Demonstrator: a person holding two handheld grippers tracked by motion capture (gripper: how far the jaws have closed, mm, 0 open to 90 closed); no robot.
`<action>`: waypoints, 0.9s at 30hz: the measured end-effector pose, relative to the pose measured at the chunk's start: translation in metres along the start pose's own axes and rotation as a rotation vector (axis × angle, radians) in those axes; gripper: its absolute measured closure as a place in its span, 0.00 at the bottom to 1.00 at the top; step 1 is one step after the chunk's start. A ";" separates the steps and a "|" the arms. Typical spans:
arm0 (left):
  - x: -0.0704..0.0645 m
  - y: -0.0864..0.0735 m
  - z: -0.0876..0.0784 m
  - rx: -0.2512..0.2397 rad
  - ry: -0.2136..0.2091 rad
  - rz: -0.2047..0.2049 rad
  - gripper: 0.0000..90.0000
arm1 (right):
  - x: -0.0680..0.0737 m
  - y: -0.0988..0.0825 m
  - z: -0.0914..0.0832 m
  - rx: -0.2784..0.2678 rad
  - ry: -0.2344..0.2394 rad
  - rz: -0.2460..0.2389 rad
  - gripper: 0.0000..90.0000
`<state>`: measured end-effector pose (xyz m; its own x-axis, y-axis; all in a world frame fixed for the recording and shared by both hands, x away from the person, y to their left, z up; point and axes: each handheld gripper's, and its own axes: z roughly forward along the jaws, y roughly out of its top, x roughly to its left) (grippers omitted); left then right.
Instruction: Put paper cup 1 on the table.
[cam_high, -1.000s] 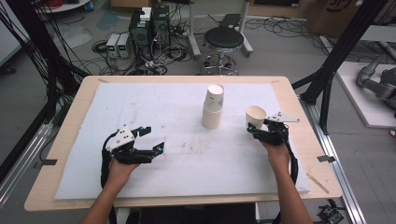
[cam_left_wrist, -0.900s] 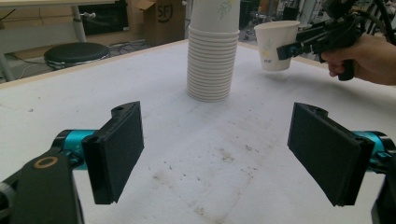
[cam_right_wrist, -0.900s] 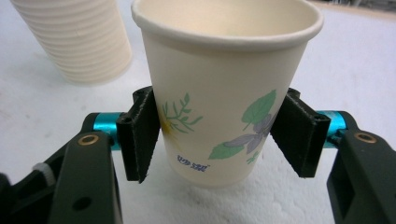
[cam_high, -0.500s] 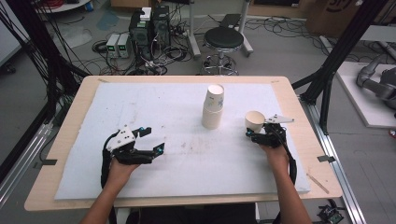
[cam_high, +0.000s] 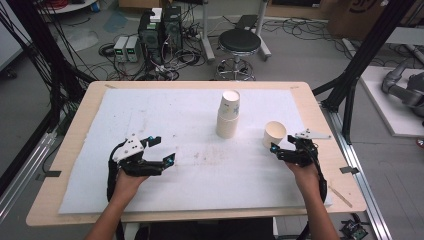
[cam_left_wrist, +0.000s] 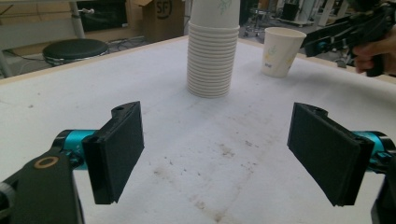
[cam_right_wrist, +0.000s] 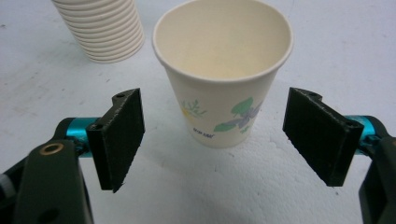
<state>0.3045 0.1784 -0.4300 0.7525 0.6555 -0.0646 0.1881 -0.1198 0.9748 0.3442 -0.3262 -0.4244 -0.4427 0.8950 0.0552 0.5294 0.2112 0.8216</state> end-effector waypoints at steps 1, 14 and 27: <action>0.000 0.000 0.000 -0.003 0.001 -0.007 0.20 | 0.001 -0.001 -0.004 -0.004 0.002 0.004 0.23; 0.006 -0.001 -0.007 -0.030 0.015 -0.048 0.18 | 0.031 0.002 -0.048 -0.138 0.086 -0.064 0.23; 0.006 -0.004 -0.008 -0.037 -0.001 -0.052 0.19 | 0.045 0.009 -0.074 -0.232 0.111 -0.133 0.23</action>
<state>0.3029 0.1890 -0.4324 0.7430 0.6593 -0.1153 0.2030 -0.0578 0.9775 0.2751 -0.3134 -0.3726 -0.5803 0.8143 -0.0102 0.2873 0.2164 0.9331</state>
